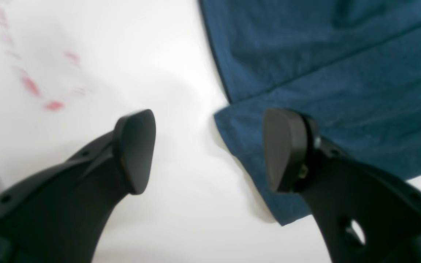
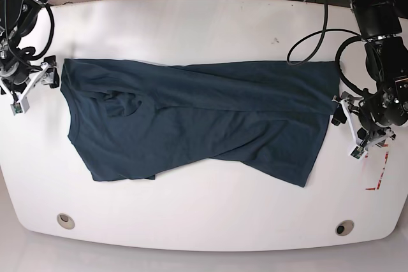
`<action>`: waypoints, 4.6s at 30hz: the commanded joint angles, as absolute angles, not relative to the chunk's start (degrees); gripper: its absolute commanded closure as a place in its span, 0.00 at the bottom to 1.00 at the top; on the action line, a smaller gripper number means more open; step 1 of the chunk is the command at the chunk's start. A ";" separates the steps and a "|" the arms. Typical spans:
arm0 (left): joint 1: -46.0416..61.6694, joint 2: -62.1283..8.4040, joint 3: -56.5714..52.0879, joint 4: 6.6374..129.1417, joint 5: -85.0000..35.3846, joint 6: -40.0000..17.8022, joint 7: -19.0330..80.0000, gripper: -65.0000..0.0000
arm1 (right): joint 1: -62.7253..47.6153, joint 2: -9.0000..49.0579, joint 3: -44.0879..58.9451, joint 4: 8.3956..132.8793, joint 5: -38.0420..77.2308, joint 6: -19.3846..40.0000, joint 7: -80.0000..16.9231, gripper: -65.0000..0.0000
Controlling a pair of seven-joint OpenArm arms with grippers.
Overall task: Fold the T-shirt properly
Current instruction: 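Release the shirt edge and raise both grippers slightly, then move the right gripper to the shirt hem and grasp it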
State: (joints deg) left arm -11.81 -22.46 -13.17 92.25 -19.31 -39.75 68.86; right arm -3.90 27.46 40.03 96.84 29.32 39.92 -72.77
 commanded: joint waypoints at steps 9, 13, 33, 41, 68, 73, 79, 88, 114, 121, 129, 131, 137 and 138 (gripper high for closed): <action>-1.80 -22.64 -13.41 102.55 -19.47 -40.00 67.82 0.34 | -7.87 25.89 40.40 100.44 32.04 40.00 -71.34 0.19; 1.54 -20.44 -14.46 102.46 -19.30 -40.00 66.15 0.34 | -8.40 22.90 40.40 100.44 31.69 40.00 -71.25 0.19; 3.65 -19.21 -15.16 90.24 -19.30 -28.97 56.57 0.34 | -3.65 24.40 37.32 79.60 31.69 40.00 -62.37 0.32; 5.67 -19.56 -15.16 86.90 -19.30 -28.00 55.87 0.34 | -4.53 25.01 35.47 78.81 31.87 40.00 -62.29 0.84; 23.43 -24.22 -15.96 107.03 -19.65 -28.18 60.09 0.34 | -19.21 26.59 36.26 103.08 33.54 40.00 -68.88 0.31; 22.73 -24.13 -16.66 108.44 -19.74 -28.18 60.09 0.34 | -17.36 23.78 36.88 108.97 33.45 40.00 -69.32 0.30; 20.09 -24.04 -17.10 110.64 -19.74 -28.18 61.58 0.34 | -13.67 21.14 34.77 109.85 33.63 40.00 -70.46 0.30; 16.84 -24.04 -17.19 110.64 -19.47 -28.18 61.67 0.34 | -8.04 17.71 24.92 108.35 33.10 40.00 -70.46 0.30; 16.48 -24.04 -16.92 110.37 -19.38 -28.09 61.67 0.34 | 1.10 18.15 18.59 87.43 33.10 40.00 -64.22 0.54; 16.40 -24.04 -16.92 110.37 -19.38 -28.09 61.67 0.34 | 1.27 18.15 18.59 87.43 33.01 40.00 -64.04 0.54; 16.40 -24.04 -16.92 110.37 -19.38 -28.09 61.67 0.34 | 1.36 16.84 18.59 87.34 28.09 40.00 -63.78 0.58; 16.40 -24.04 -16.92 110.37 -19.38 -28.09 61.67 0.34 | 1.36 16.13 18.59 87.34 27.21 40.00 -63.25 0.67; 16.40 -24.04 -16.92 110.37 -19.38 -28.09 61.67 0.34 | 1.36 15.87 18.59 87.60 26.24 40.00 -62.99 1.00; 16.40 -24.04 -16.92 110.37 -19.38 -28.09 61.67 0.34 | 1.36 15.87 18.59 87.69 26.24 40.00 -63.08 1.00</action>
